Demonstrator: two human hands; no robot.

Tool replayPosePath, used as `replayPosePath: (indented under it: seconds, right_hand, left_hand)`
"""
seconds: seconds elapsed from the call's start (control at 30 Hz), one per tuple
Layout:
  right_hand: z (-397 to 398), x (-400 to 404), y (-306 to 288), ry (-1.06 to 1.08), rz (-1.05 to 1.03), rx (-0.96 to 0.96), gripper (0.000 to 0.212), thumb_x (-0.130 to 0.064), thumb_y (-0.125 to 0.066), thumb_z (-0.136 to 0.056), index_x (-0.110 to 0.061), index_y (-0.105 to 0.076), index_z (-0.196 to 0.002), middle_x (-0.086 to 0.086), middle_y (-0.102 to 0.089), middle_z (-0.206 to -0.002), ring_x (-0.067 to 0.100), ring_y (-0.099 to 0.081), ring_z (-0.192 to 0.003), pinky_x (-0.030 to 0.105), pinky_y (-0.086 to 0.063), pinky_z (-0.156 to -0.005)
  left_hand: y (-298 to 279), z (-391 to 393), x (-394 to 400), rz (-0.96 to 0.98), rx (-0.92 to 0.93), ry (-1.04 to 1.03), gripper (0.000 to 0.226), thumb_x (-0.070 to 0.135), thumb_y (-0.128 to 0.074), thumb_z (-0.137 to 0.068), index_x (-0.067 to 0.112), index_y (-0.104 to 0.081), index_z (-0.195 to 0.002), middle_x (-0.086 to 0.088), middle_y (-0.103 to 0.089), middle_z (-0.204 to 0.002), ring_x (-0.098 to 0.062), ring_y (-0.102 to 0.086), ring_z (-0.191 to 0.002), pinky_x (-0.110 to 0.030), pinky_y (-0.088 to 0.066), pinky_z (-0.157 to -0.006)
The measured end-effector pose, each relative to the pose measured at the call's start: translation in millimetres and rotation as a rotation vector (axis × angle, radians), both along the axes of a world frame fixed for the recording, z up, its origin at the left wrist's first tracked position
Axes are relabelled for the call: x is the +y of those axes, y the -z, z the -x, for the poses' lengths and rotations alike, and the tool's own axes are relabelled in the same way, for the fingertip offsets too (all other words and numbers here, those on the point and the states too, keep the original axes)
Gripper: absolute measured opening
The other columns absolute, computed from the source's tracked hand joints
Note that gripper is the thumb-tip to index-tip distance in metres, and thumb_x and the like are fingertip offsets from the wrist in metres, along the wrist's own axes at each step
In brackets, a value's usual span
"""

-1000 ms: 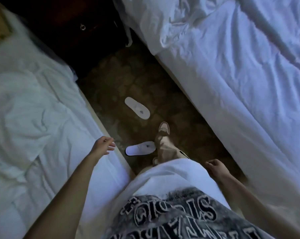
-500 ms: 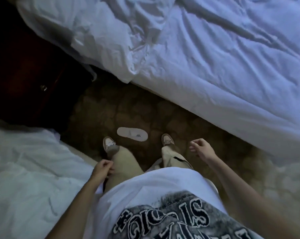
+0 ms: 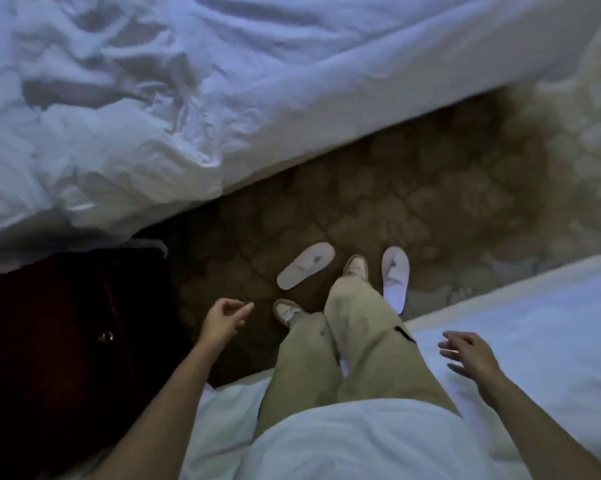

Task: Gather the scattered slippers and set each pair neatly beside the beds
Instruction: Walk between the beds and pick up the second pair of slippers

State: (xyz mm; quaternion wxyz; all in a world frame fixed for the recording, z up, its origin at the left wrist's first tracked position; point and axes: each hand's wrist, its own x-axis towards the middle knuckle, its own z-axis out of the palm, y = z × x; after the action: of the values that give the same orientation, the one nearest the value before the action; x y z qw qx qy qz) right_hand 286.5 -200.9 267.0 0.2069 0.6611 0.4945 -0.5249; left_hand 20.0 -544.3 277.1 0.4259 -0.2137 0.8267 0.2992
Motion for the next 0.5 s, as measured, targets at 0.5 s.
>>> replayPosePath:
  seconds: [0.5]
  right_hand:
    - [-14.6,-68.9,257.4,0.230,-0.047,0.080,0.027,-0.049,-0.062,-0.086,-0.022,-0.058,-0.092,0.001,-0.071,-0.090,0.019,-0.068,-0.084,0.046,-0.056,-0.082]
  left_hand:
    - [264.8,-1.5,128.3,0.072,0.024,0.301,0.080,0.034,-0.082,-0.072,0.012,-0.046,-0.139,-0.014,-0.050,-0.142,-0.030,-0.052,-0.127,-0.039,-0.047,-0.096]
